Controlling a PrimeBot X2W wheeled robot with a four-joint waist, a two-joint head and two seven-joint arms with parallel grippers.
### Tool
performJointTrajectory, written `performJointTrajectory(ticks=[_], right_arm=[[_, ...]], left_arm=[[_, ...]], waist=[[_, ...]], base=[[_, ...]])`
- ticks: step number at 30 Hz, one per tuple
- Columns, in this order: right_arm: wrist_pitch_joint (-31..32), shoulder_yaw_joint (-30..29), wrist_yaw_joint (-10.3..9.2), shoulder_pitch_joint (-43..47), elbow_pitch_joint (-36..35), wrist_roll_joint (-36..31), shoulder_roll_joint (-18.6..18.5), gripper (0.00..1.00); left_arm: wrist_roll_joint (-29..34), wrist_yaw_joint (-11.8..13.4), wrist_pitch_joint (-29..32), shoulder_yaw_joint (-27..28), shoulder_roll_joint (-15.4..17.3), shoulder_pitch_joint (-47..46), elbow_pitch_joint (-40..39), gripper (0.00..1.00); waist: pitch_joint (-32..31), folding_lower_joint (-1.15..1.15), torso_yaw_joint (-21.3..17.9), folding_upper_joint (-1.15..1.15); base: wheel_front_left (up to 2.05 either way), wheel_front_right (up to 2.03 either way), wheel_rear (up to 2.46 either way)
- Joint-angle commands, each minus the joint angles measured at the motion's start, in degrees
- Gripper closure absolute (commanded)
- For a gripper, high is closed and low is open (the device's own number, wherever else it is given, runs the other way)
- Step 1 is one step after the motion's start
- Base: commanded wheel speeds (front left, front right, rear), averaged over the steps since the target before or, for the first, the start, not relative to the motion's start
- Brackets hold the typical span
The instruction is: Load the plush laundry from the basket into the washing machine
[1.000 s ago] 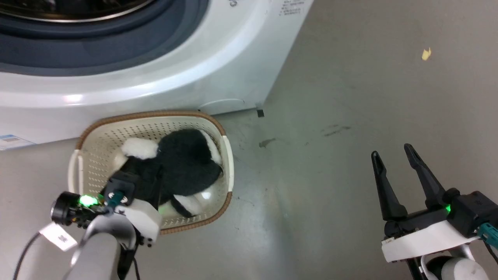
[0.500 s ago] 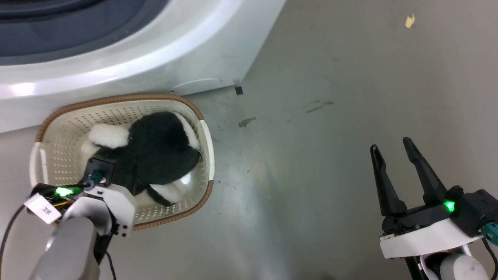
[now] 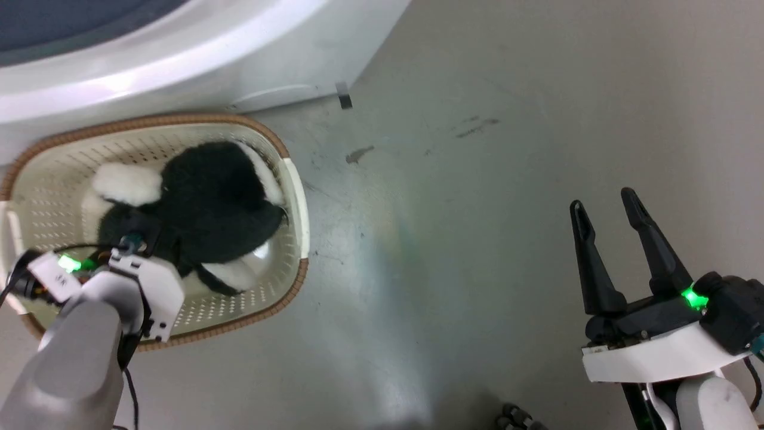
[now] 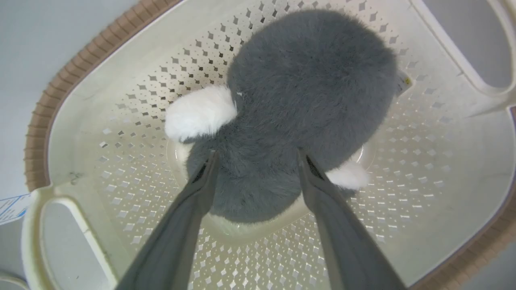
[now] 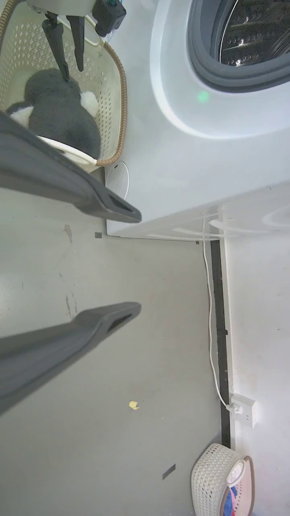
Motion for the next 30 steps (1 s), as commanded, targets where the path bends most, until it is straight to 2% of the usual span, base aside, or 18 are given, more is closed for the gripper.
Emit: performJointTrajectory(ticks=[1, 8, 14, 26, 30], right_arm=[[-0.7, 0.2, 0.02, -1.3, -0.6, 0.6, 0.0, 0.0], [-1.4, 0.8, 0.02, -2.2, -0.9, 1.7, 0.0, 0.0], [-2.2, 0.7, 0.02, -2.2, -1.2, 2.7, 0.0, 0.0], [-3.5, 0.3, 0.02, -2.4, -1.8, 4.3, 0.0, 0.0], [-3.7, 0.3, 0.02, -2.5, -1.8, 4.4, 0.0, 0.0]], left_arm=[[-0.1, -0.4, 0.4, -1.5, 0.5, -2.2, 1.0, 0.0], [-1.4, -0.8, 3.1, -7.8, 3.1, -6.6, 2.7, 0.0], [-2.1, -1.3, 5.9, -17.1, 6.9, -12.0, 4.7, 0.0], [-6.6, -1.9, 7.7, -27.6, 9.9, -19.5, 9.7, 0.0], [-8.3, -2.0, 7.6, -29.1, 10.3, -20.8, 11.3, 0.0]], waist=[[1.6, 0.0, -0.8, 0.0], [5.0, 0.0, -2.5, 0.0], [8.6, 0.0, -4.0, 0.0], [14.9, 0.0, -5.6, 0.0], [15.8, 0.0, -5.7, 0.0]], base=[[0.0, 0.0, 0.0], [0.0, 0.0, 0.0], [0.0, 0.0, 0.0], [0.0, 0.0, 0.0], [0.0, 0.0, 0.0]])
